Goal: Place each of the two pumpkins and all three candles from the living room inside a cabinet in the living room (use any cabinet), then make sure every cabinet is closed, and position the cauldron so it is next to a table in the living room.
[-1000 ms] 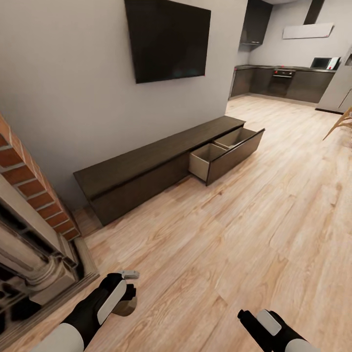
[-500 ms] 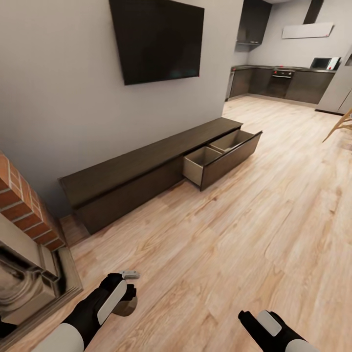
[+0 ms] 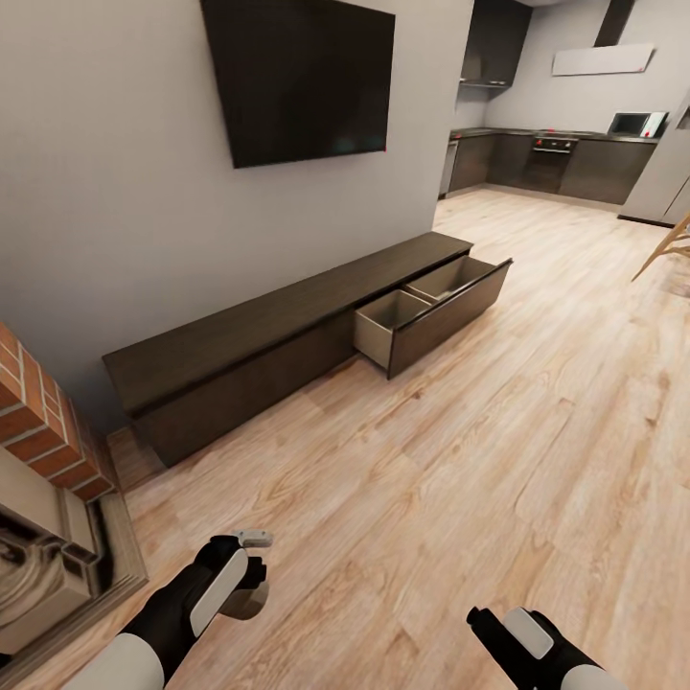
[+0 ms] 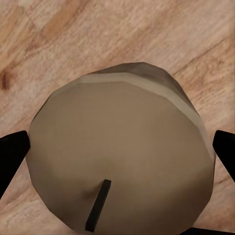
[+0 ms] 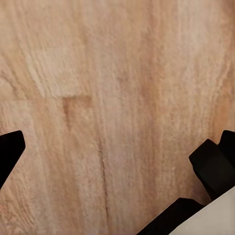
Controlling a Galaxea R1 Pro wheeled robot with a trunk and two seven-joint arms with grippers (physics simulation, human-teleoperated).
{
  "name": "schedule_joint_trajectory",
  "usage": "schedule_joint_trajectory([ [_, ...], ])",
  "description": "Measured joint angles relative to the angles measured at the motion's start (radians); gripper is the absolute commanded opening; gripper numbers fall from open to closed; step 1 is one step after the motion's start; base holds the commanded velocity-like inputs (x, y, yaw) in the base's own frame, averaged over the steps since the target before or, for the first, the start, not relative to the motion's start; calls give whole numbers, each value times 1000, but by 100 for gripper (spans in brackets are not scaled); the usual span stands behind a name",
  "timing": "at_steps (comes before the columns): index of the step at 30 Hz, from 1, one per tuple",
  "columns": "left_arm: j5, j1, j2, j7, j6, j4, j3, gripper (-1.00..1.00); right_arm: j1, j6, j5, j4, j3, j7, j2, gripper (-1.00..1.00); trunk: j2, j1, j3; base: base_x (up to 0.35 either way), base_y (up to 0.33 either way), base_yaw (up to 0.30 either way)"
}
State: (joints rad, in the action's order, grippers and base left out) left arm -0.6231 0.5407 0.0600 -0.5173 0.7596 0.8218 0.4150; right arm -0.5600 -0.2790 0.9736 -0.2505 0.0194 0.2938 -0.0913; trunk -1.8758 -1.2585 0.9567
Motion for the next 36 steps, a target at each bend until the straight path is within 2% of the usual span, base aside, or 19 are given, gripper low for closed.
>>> schedule_joint_trajectory([
  [36, 0, 0, -1, 1, 0, 1, 0, -100, 0, 0, 1, 1, 0, -4, 2, 100, 0, 0, 0, 17, 8, 0],
])
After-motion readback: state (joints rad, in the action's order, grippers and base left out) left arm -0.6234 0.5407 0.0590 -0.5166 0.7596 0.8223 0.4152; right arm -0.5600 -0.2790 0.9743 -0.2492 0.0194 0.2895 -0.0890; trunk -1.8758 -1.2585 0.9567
